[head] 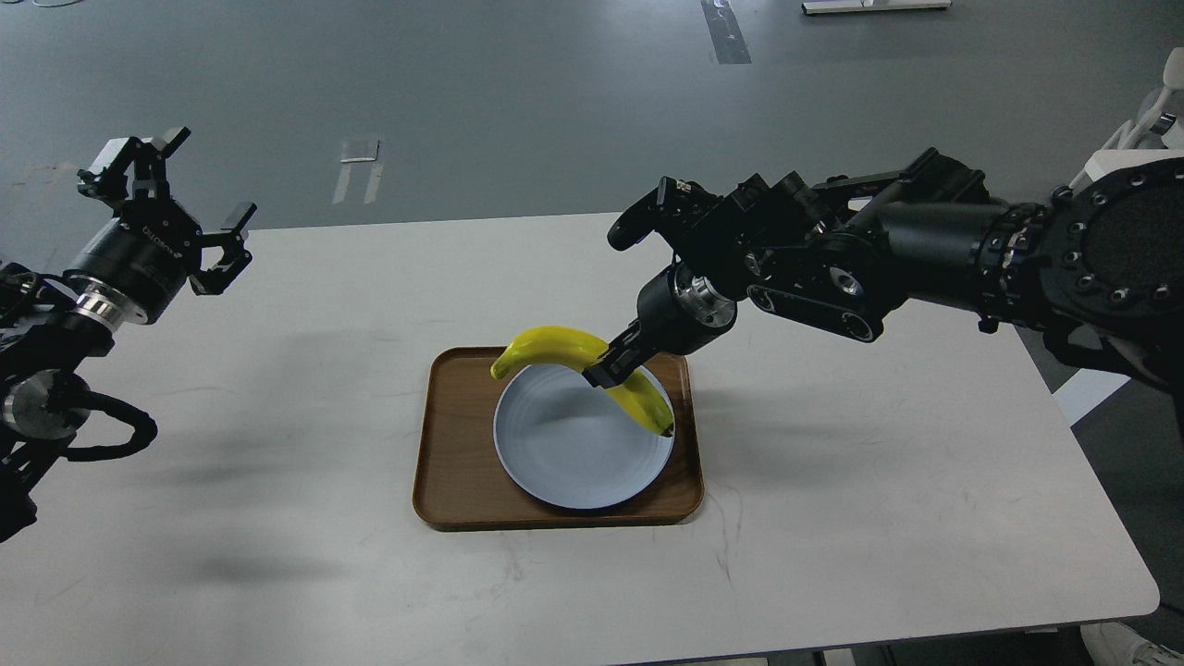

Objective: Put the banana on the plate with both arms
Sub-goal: 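Lift the banana with the right gripper over the plate, then lower the banana onto the plate and open the right gripper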

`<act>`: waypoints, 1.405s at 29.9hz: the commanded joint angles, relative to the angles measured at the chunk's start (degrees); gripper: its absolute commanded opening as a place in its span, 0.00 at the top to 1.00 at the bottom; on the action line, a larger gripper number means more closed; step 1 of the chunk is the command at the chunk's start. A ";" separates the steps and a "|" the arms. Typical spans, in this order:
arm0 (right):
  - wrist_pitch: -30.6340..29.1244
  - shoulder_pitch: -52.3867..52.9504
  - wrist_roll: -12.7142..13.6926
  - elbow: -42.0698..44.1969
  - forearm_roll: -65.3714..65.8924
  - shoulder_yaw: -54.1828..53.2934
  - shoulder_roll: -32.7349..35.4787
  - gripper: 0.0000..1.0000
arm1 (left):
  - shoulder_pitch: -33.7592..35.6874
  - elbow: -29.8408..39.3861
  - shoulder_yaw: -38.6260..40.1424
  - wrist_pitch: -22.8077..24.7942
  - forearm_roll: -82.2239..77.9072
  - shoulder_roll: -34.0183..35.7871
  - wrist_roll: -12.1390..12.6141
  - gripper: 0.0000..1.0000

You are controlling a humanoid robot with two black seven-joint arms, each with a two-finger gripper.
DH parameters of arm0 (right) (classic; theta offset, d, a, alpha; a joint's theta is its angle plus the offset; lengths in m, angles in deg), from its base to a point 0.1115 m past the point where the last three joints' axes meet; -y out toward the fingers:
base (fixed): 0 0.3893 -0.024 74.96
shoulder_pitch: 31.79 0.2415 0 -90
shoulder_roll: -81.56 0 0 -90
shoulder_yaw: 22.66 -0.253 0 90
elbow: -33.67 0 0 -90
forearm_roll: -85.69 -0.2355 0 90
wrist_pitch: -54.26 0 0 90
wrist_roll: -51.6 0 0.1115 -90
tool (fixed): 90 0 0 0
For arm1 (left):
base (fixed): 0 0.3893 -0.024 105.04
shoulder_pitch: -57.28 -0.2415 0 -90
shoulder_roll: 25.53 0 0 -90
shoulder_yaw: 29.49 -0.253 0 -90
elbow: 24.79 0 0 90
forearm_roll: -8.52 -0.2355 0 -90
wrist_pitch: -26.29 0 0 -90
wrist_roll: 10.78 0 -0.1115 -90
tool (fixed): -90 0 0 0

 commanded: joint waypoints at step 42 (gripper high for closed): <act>-1.58 -1.21 0.01 4.03 -26.19 -13.59 4.58 0.03 | -0.01 1.95 -0.05 0.00 0.00 3.05 0.00 0.00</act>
